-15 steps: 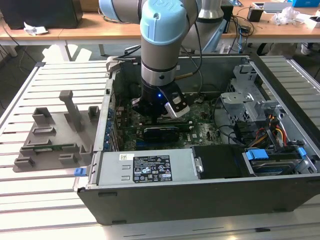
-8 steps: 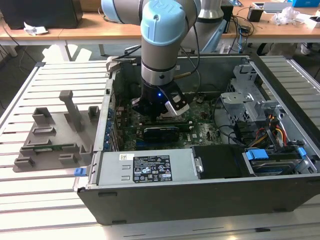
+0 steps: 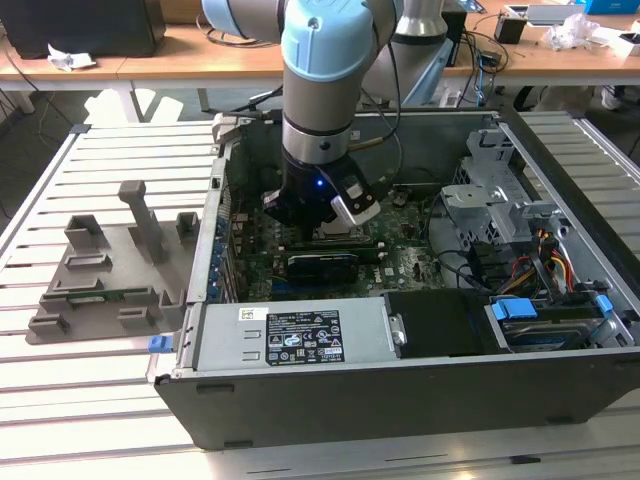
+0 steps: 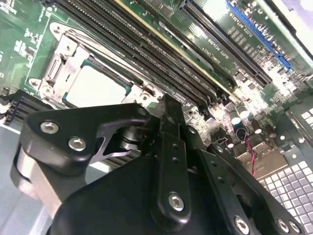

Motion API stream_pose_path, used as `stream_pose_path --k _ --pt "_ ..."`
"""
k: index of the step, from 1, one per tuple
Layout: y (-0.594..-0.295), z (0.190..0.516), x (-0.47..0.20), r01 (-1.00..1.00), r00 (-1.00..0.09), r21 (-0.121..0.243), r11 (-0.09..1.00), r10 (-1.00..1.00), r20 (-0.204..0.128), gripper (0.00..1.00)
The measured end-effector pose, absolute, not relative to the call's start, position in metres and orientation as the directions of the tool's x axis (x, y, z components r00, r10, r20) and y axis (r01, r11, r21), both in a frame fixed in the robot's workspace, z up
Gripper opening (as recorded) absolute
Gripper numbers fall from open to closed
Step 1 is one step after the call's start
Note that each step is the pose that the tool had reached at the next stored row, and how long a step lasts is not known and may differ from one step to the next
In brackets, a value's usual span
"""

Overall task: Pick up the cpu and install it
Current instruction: 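Install the second cpu locking lever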

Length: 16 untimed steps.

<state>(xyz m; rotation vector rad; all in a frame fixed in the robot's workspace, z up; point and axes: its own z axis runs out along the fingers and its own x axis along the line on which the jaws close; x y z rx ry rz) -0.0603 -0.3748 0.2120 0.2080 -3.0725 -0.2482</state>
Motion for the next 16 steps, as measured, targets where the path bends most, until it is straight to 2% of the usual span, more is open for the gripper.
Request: stream_pose_path --k 16 --pt "-0.384 0.218 -0.055 -0.132 -0.989 0.164 0.978 -0.142 0.050 0.11"
